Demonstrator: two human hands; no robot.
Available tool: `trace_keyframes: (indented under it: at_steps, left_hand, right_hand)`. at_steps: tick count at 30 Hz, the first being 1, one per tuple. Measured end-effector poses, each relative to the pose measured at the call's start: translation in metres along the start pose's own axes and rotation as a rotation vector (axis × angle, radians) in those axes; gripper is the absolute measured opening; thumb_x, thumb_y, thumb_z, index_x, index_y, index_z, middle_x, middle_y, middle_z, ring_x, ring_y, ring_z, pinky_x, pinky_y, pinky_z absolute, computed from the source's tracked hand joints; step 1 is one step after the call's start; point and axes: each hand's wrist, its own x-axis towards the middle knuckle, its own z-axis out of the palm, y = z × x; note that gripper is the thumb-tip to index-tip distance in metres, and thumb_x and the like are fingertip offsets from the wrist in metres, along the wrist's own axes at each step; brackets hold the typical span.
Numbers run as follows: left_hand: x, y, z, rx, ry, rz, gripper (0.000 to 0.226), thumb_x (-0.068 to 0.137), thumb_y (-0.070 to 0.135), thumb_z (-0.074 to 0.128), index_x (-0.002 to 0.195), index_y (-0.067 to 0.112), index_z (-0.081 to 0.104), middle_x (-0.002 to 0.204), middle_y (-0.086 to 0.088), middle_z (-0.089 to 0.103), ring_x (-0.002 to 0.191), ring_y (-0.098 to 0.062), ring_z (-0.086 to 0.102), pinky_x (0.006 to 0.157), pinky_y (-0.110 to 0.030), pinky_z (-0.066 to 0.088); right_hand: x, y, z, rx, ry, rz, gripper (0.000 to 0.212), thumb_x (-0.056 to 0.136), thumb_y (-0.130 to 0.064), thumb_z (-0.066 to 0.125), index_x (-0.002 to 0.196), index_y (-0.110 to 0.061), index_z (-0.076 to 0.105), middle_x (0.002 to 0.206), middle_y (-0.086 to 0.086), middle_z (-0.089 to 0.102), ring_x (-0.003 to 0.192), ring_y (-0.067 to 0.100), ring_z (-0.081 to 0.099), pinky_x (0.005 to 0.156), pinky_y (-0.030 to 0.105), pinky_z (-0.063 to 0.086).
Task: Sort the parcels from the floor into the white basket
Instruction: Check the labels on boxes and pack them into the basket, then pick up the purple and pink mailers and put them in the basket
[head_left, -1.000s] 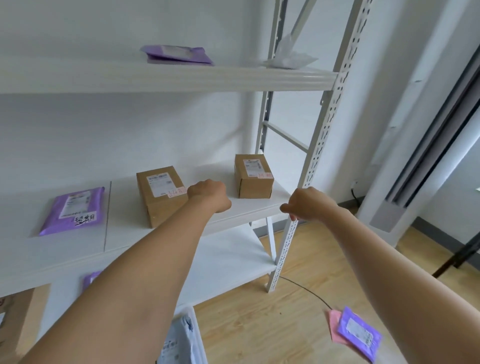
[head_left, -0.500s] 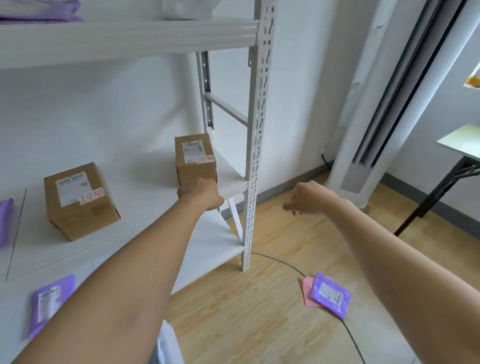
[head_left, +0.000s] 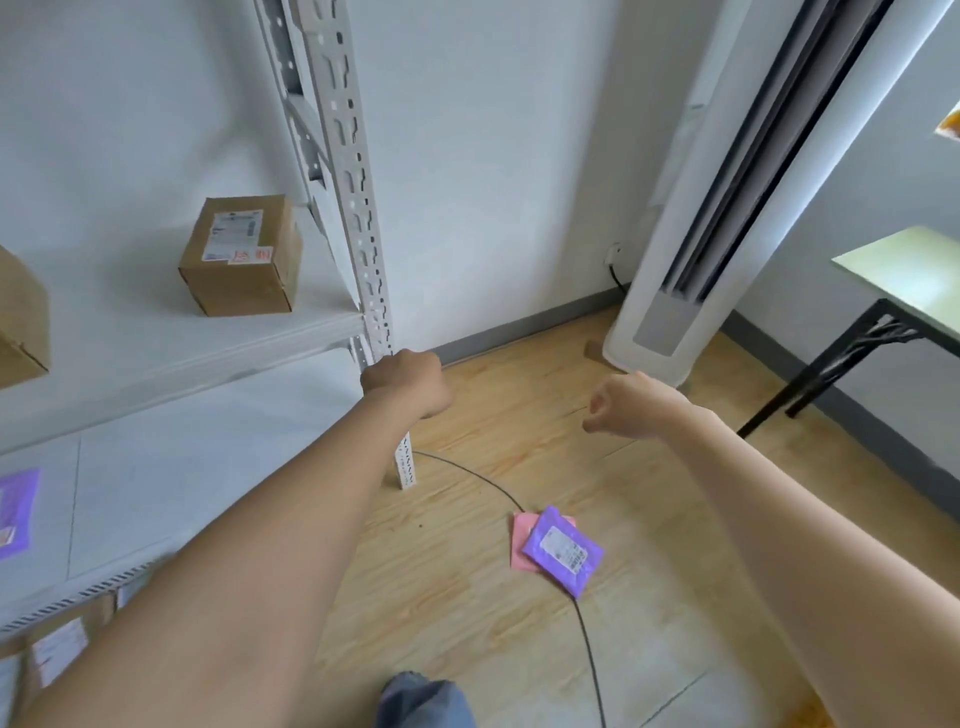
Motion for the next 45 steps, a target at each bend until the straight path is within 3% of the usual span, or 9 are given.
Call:
trace_keyframes:
  at_steps: [7,16,19,24,30,32,36,41,45]
  left_hand:
    - [0.038,0.045,0.033,-0.012,-0.078,-0.049,0.008,0.081,0.014,0.045,0.075,0.016,0.05,0.082,-0.002,0.048,0.081,-0.024,0.05,0.067,-0.027,0.037]
    - [0.104,0.093,0.054,0.008,-0.159,-0.095,0.006,0.083,0.015,0.047,0.082,0.019,0.051,0.09,-0.004,0.055,0.082,-0.025,0.051,0.068,-0.027,0.039]
    - [0.121,0.11,0.067,0.02,-0.179,-0.096,0.019,0.082,0.023,0.049,0.094,0.016,0.061,0.102,-0.004,0.062,0.093,-0.026,0.058,0.067,-0.027,0.04]
    - [0.138,0.139,0.097,0.044,-0.24,-0.097,0.037,0.084,0.044,0.049,0.11,0.02,0.06,0.114,-0.004,0.061,0.105,-0.026,0.058,0.07,-0.028,0.039]
    - [0.16,0.163,0.137,0.01,-0.262,-0.189,0.043,0.085,0.051,0.047,0.113,0.021,0.058,0.118,-0.003,0.059,0.109,-0.027,0.056,0.071,-0.029,0.039]
    - [0.167,0.172,0.158,-0.011,-0.272,-0.227,0.037,0.086,0.049,0.047,0.105,0.019,0.059,0.114,-0.004,0.06,0.106,-0.027,0.057,0.07,-0.029,0.039]
    - [0.182,0.19,0.216,-0.046,-0.273,-0.272,0.035,0.089,0.043,0.047,0.11,0.017,0.057,0.113,-0.005,0.06,0.105,-0.027,0.058,0.069,-0.029,0.039]
    - [0.206,0.191,0.314,-0.104,-0.215,-0.299,0.037,0.089,0.034,0.045,0.124,0.021,0.048,0.121,-0.005,0.057,0.11,-0.029,0.055,0.072,-0.03,0.038]
    - [0.236,0.185,0.404,-0.163,-0.195,-0.344,0.053,0.088,0.029,0.046,0.139,0.026,0.03,0.12,-0.006,0.058,0.108,-0.031,0.057,0.071,-0.032,0.039]
  right_hand:
    - [0.05,0.041,0.008,-0.166,-0.029,-0.057,0.021,0.083,-0.039,0.058,0.096,-0.023,0.065,0.09,-0.002,0.055,0.079,0.021,0.053,0.057,0.024,0.037]
    - [0.124,0.095,0.003,-0.149,-0.114,-0.061,0.018,0.083,-0.034,0.055,0.096,-0.025,0.063,0.102,0.0,0.059,0.086,0.023,0.054,0.066,0.027,0.039]
    - [0.144,0.113,0.011,-0.187,-0.123,-0.082,0.019,0.084,-0.033,0.053,0.097,-0.024,0.063,0.107,0.001,0.06,0.094,0.024,0.057,0.068,0.028,0.04]
    - [0.17,0.136,0.032,-0.203,-0.203,-0.111,0.019,0.084,-0.031,0.054,0.1,-0.025,0.061,0.112,-0.001,0.06,0.101,0.022,0.058,0.07,0.028,0.038]
    - [0.21,0.172,0.056,-0.194,-0.193,-0.164,0.019,0.085,-0.031,0.051,0.101,-0.025,0.061,0.112,-0.001,0.06,0.101,0.022,0.058,0.07,0.028,0.039]
    - [0.22,0.187,0.073,-0.199,-0.201,-0.165,0.021,0.085,-0.031,0.05,0.103,-0.024,0.06,0.111,0.0,0.06,0.1,0.023,0.058,0.07,0.028,0.04]
    - [0.249,0.216,0.122,-0.191,-0.204,-0.154,0.028,0.085,-0.029,0.05,0.112,-0.027,0.055,0.113,0.001,0.058,0.102,0.024,0.057,0.07,0.028,0.039]
    - [0.3,0.24,0.201,-0.202,-0.231,-0.177,0.031,0.085,-0.026,0.054,0.116,-0.031,0.053,0.114,0.0,0.058,0.103,0.023,0.058,0.071,0.027,0.039]
    - [0.356,0.255,0.276,-0.21,-0.239,-0.199,0.029,0.085,-0.03,0.059,0.114,-0.032,0.055,0.115,-0.001,0.058,0.106,0.022,0.057,0.074,0.027,0.04]
